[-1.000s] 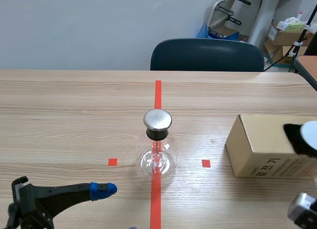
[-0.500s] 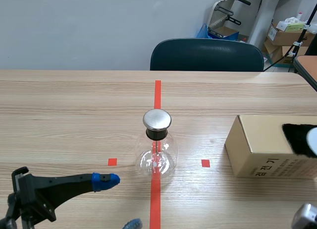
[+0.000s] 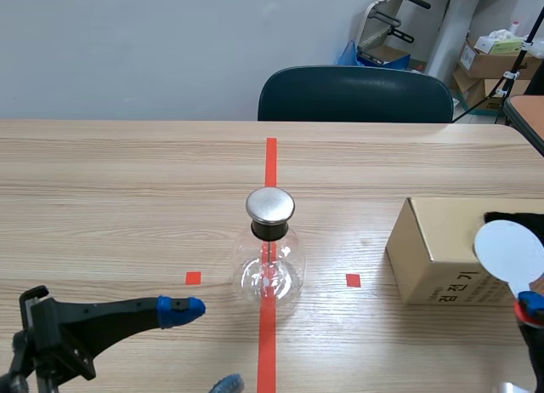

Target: Do the electroscope experiment

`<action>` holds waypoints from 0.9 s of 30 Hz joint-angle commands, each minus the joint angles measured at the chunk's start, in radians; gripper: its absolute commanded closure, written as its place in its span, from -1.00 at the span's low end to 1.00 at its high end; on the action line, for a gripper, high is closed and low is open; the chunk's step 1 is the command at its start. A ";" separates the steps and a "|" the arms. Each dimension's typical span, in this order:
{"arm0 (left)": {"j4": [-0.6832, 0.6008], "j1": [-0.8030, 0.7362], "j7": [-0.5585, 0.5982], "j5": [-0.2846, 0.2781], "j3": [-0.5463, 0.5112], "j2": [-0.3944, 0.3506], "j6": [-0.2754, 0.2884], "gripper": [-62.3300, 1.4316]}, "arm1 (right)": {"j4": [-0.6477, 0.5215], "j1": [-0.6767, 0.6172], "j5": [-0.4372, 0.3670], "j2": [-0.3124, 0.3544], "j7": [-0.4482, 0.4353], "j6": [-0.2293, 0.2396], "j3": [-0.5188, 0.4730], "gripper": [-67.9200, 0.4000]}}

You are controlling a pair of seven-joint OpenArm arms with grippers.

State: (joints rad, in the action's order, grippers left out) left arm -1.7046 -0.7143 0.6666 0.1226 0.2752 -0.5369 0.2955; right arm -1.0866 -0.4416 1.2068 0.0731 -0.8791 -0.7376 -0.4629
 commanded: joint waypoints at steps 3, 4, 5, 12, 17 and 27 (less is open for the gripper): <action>-0.021 0.003 0.018 -0.008 -0.001 0.007 0.002 -0.13 | -0.015 -0.002 -0.018 0.004 0.268 -0.045 -0.010 0.96; -0.021 0.003 0.018 -0.008 -0.001 0.007 0.002 -0.13 | -0.015 -0.002 -0.005 0.005 0.292 -0.045 -0.010 0.96; -0.021 0.003 0.018 -0.008 -0.001 0.007 0.002 -0.13 | -0.015 -0.002 0.003 0.008 0.277 -0.045 -0.010 0.96; -0.021 0.003 0.018 -0.007 -0.001 0.007 0.002 -0.13 | -0.020 -0.002 -0.018 0.012 0.007 -0.045 -0.010 0.96; -0.021 0.003 0.018 -0.007 -0.001 0.007 0.002 -0.13 | -0.020 -0.008 0.018 0.010 0.249 -0.045 -0.019 0.96; -0.021 0.003 0.018 -0.007 -0.001 0.007 0.002 -0.13 | -0.033 -0.008 0.001 0.000 0.245 -0.045 -0.030 0.96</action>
State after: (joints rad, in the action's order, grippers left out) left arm -1.7046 -0.7143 0.6666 0.1226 0.2752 -0.5369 0.2955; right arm -1.1057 -0.4442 1.2041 0.0532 -0.6334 -0.7364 -0.4755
